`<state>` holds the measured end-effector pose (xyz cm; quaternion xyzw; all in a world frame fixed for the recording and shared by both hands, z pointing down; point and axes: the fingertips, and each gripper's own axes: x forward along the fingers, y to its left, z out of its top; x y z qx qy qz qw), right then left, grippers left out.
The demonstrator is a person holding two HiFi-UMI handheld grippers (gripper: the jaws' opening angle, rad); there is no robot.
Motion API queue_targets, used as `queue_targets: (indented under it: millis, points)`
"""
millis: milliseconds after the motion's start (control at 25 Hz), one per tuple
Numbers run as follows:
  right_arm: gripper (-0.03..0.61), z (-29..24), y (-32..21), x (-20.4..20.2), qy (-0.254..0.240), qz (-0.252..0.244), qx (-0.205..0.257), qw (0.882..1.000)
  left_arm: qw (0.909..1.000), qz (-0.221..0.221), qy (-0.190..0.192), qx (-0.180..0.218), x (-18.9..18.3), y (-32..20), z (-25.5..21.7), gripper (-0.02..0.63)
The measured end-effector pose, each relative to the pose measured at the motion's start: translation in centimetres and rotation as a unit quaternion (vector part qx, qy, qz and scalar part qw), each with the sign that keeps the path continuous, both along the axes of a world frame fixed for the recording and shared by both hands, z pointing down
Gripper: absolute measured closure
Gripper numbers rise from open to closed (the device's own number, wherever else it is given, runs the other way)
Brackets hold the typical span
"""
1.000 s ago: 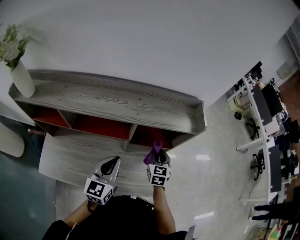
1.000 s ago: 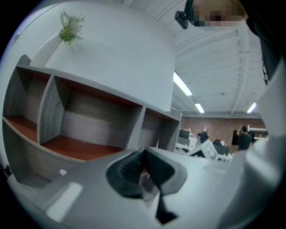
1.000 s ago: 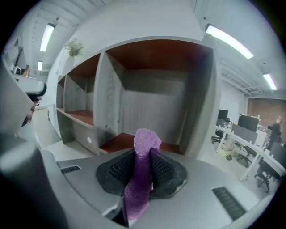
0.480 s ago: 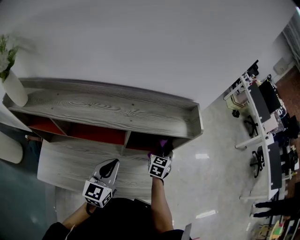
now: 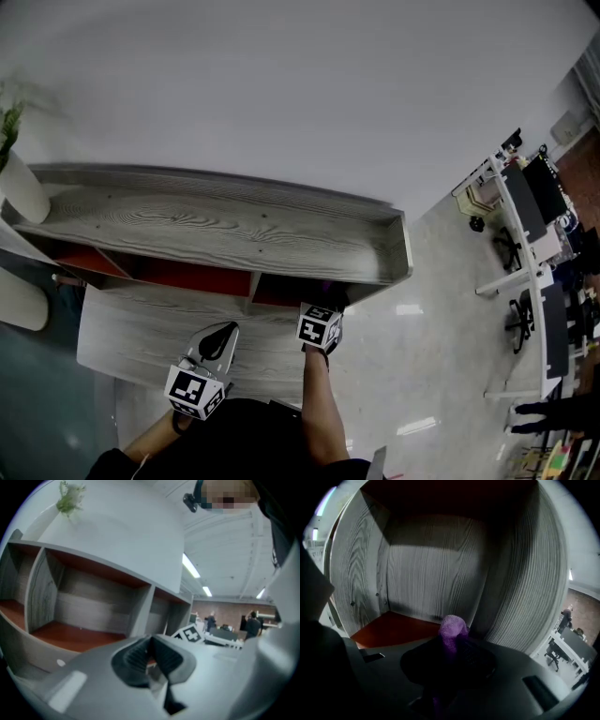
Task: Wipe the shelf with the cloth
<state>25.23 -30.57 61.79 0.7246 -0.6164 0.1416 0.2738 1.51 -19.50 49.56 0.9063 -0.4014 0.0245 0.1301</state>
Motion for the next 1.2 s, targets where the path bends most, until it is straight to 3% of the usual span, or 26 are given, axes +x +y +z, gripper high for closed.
queue_targets:
  millis: [720, 1200]
  points:
    - [0.506, 1.4, -3.2, 0.1, 0.032, -0.006, -0.049, 0.998, 0.9999, 0.001, 0.003, -0.014, -0.1, -1.2, 0.3, 0.609]
    - [0.511, 1.8, -6.1, -3.9, 0.041, -0.096, -0.068, 0.992, 0.9998, -0.013, 0.0, -0.016, -1.2, -0.7, 0.6, 0.609]
